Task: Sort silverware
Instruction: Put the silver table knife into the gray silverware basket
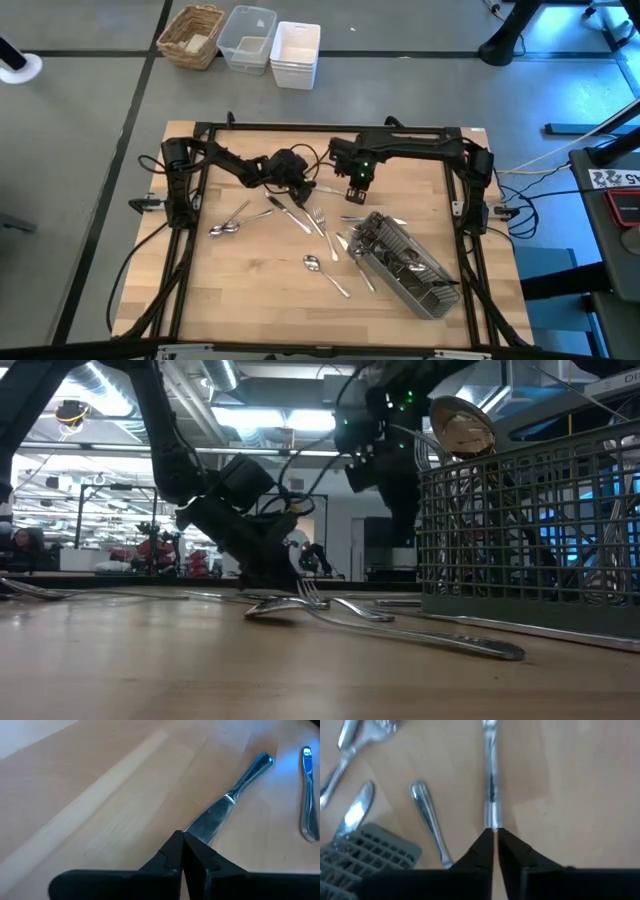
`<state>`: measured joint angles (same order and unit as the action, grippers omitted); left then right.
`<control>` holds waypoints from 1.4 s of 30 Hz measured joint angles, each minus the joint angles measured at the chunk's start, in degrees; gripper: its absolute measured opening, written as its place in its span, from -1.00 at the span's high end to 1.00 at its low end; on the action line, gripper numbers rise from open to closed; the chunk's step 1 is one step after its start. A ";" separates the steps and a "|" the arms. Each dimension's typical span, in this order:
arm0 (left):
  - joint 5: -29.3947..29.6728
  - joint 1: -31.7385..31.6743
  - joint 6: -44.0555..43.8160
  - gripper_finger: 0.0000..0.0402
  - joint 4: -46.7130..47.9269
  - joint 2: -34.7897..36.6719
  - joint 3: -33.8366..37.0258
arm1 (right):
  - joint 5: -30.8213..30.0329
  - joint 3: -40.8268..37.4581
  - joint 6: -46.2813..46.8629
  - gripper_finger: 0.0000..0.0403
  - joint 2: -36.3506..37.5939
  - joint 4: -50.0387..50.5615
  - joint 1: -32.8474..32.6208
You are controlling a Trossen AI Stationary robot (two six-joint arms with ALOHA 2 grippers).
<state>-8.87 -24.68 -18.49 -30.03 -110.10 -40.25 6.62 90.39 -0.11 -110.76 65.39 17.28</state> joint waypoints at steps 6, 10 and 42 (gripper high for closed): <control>-0.13 -1.32 -1.96 0.99 1.46 0.07 0.00 | 1.91 -5.69 -0.02 0.45 0.00 -1.43 0.00; -0.06 -1.25 -1.15 0.98 1.30 0.02 0.03 | 2.01 -9.36 -0.17 0.28 0.00 -6.17 0.00; 0.15 -1.21 -1.06 0.97 0.09 -0.04 0.07 | -4.42 -23.89 -0.34 0.54 0.42 -26.19 -0.09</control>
<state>-8.71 -25.89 -19.55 -29.93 -110.15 -40.18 2.21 66.50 -0.45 -110.34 39.20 17.19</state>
